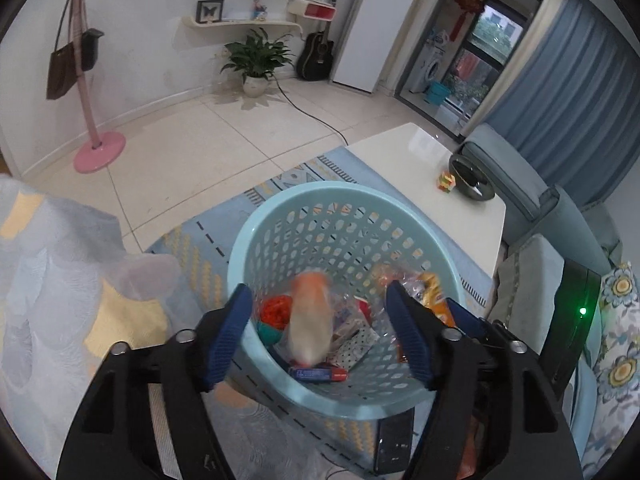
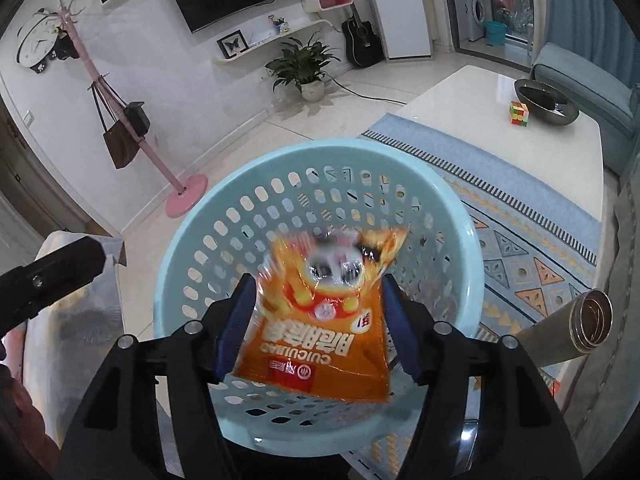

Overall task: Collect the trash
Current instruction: 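Drop the snack bag and paper cup into the blue basket, opening both tools, then grasp the white milk carton with the left tool while the right tool reaches the pink bottle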

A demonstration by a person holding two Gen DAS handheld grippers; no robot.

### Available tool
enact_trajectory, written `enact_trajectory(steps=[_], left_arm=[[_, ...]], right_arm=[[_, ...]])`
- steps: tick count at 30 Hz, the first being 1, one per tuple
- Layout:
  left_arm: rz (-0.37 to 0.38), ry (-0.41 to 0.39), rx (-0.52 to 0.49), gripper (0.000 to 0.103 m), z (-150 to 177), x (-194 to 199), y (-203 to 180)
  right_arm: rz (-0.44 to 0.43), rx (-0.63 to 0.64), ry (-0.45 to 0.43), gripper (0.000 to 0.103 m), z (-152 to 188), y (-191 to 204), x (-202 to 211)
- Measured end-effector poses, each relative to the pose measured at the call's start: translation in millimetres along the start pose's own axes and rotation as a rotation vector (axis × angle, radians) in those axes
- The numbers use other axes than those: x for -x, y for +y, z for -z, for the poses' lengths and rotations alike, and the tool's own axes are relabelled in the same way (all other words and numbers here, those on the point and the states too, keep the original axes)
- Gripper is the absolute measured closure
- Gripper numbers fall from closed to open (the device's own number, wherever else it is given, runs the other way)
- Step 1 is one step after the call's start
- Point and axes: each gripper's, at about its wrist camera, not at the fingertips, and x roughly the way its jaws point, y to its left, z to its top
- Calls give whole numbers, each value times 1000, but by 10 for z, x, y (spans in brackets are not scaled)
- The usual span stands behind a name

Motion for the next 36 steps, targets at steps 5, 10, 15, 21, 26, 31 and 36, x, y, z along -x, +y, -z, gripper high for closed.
enact_trajectory(steps=[5, 10, 15, 21, 26, 31, 36], left_arm=[[6, -29, 3, 35, 34, 221, 18], [11, -104, 10, 35, 112, 623, 74], [10, -182, 35, 35, 188, 1099, 199], [-80, -287, 24, 35, 444, 1804, 550], [-204, -338, 40, 32, 673, 2291, 1090], [-401, -314, 90, 32, 869, 2569, 1899], [-422, -194, 152, 32, 904, 2420, 2600]], right_arm=[[-32, -15, -14, 37, 5, -5, 150], [-75, 52, -65, 37, 30, 242, 455], [-114, 168, -127, 37, 90, 746, 838], [-178, 262, -161, 37, 185, 1320, 1170], [-256, 352, -142, 37, 318, 1935, 1316], [-327, 394, -10, 37, 572, 2579, 1135], [-364, 492, 10, 39, 822, 3183, 1089]])
